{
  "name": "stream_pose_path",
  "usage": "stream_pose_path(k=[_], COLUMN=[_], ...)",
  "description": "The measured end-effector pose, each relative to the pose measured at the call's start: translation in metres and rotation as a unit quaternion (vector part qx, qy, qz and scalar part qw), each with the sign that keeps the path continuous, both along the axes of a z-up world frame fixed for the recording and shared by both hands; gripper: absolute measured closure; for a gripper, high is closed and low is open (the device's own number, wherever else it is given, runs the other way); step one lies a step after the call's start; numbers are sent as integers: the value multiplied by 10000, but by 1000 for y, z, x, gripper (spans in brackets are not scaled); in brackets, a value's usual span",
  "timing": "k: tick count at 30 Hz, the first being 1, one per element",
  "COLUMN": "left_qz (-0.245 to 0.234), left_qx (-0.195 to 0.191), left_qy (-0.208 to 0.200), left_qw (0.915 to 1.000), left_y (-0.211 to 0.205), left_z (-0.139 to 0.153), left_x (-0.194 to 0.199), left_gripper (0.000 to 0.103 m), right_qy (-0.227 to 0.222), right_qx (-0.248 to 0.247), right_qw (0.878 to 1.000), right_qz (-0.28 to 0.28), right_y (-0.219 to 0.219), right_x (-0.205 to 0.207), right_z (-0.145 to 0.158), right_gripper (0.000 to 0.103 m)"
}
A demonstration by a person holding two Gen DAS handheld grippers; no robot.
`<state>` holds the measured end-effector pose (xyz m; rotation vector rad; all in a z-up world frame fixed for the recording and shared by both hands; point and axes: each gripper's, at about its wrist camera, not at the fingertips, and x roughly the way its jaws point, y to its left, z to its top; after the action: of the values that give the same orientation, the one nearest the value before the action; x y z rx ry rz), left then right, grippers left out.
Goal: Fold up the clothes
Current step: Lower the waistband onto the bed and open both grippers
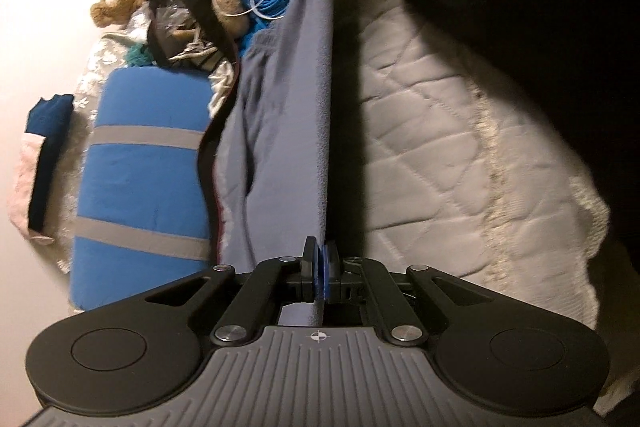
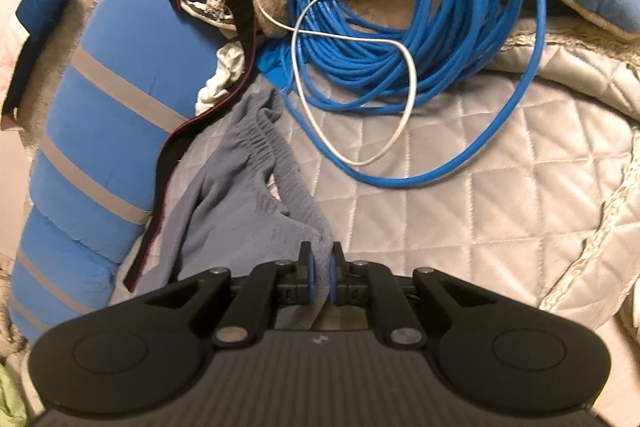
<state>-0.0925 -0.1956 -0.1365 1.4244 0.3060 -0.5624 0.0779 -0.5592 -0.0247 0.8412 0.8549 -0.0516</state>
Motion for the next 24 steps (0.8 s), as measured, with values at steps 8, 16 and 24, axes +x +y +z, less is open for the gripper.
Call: stream_pose_path(k=[8, 16, 24], left_qz=[160, 512, 1033], left_qx=[-15, -898, -2179], left_qy=[218, 327, 442], left_qw=[9996, 9941, 9695], left_y=[19, 38, 64], left_z=[-21, 15, 53], left_x=[2, 10, 18], left_gripper=[96, 56, 55], right_qy=[-252, -1054, -1204], right_qx=[-1102, -1889, -2210], right_qw=[9933, 9679, 9454], right_qz=[224, 1283, 2069], right_y=[14, 49, 78], right_x=[1, 34, 88], right_z=[18, 27, -2], right_gripper=[39, 41, 56])
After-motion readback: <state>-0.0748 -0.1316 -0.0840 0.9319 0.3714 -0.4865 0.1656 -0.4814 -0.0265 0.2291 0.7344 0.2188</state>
